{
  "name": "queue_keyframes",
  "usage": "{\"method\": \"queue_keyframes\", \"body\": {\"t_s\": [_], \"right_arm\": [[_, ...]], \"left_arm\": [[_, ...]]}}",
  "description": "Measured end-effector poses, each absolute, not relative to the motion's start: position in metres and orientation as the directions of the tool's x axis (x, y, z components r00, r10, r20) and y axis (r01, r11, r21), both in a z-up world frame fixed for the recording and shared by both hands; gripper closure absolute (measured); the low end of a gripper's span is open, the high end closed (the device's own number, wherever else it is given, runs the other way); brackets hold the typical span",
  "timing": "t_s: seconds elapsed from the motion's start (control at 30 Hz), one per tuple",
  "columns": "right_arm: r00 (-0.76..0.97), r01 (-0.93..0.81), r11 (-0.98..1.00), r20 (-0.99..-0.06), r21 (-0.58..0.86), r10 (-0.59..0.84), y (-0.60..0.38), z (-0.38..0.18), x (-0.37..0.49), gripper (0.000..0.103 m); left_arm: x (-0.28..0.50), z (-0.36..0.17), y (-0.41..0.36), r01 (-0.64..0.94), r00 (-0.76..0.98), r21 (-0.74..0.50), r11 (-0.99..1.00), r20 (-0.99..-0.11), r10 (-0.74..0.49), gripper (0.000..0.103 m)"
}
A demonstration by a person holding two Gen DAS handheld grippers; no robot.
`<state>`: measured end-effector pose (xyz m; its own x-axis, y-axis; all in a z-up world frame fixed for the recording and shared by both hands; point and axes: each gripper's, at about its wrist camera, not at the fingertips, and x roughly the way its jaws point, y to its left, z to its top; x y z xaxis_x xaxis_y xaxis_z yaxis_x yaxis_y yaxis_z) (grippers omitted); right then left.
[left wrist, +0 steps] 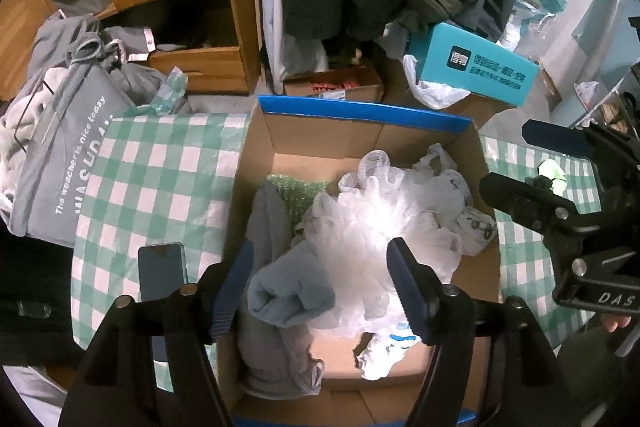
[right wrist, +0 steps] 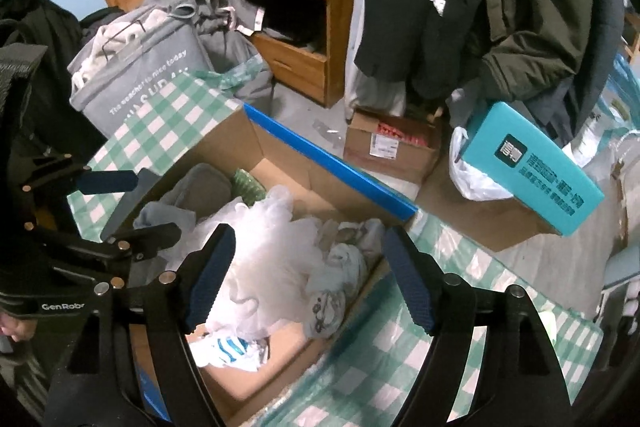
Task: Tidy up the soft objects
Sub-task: 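Move both tools back to the black sock and light-green cloth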
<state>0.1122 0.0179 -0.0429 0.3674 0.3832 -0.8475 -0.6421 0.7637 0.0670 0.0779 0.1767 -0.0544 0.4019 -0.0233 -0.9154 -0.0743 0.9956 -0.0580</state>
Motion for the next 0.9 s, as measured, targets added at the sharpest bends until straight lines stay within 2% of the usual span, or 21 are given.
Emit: {"method": "queue_keyframes", "body": {"t_s": [0.33,0.47,0.9], "right_arm": [[0.375,-0.602,0.794,-0.85,0.08,0.37,-0.013,-0.039,0.104,0.025],[0.378,-0.588,0.804,-0.849,0.087,0.369,-0.025,-0.036,0.1,0.025],[0.397,-0.551,0.827,-0.836,0.112,0.377,-0.068,-0.021,0.089,0.025]], "left_arm": [[0.068,-0.044,0.158,-0.03,0.417,-0.052,0.998,-0.908,-0.035,0.03],[0.066,-0.035,0.145,-0.008,0.437,-0.045,0.999,-0.899,-0.037,0.023],[0.064,-0.025,0.106,0.063,0.448,-0.024,0.998,-0.893,-0.05,0.022]]}}
